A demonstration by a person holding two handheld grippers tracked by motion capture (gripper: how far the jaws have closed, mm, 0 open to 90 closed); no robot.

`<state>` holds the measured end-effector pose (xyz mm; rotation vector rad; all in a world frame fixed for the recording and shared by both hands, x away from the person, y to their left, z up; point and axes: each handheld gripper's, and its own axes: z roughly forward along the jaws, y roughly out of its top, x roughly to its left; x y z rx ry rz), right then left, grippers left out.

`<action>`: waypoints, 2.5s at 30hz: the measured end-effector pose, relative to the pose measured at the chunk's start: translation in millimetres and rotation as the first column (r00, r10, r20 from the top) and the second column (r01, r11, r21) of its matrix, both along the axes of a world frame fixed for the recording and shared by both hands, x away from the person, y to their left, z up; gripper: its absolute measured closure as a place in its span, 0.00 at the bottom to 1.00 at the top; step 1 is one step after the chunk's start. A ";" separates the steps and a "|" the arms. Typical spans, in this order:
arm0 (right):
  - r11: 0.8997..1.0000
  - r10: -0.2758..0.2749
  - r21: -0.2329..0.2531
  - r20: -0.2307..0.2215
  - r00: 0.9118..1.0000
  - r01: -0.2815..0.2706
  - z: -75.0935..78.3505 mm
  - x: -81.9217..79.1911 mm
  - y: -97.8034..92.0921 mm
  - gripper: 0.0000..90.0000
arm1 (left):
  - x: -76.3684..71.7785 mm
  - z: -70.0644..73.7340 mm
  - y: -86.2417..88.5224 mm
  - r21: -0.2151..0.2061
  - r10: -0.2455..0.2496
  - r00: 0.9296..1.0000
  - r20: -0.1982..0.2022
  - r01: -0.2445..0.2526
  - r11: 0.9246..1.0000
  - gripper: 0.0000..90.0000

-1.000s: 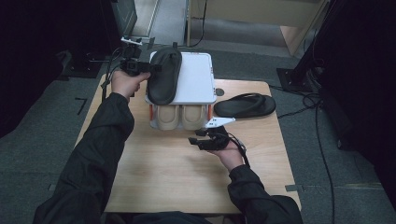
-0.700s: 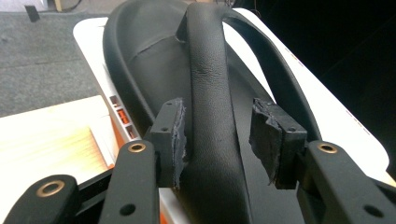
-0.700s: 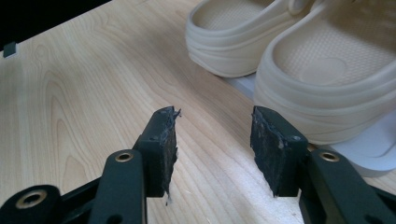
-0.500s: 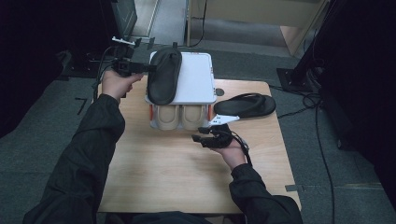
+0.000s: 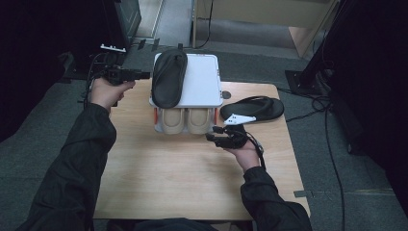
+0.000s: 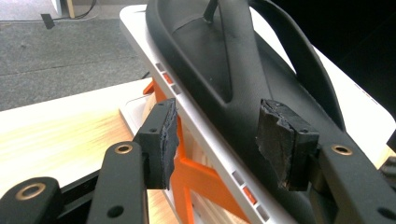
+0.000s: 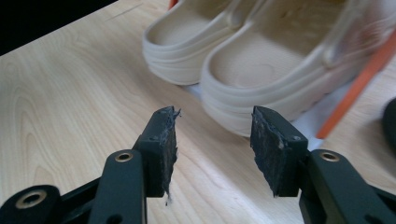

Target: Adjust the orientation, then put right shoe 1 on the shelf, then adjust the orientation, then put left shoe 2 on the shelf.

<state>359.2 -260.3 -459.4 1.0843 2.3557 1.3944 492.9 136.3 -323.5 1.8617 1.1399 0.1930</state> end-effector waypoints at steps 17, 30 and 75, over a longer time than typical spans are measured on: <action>0.995 -0.094 -0.026 0.013 0.995 0.095 3.7 17.5 -32.7 0.57 | -23.1 -34.1 17.2 -0.001 -0.002 1.000 0.004 0.002 1.000 0.51; 0.977 -0.203 -0.054 0.022 0.979 0.204 0.2 45.9 -56.7 0.57 | -48.0 -69.9 17.6 0.019 -0.016 1.000 0.010 0.016 1.000 0.49; 0.932 -0.346 -0.132 -0.058 0.936 0.337 -36.3 107.8 -74.6 0.57 | -92.7 -127.7 26.2 0.041 -0.027 0.999 0.032 0.026 0.999 0.45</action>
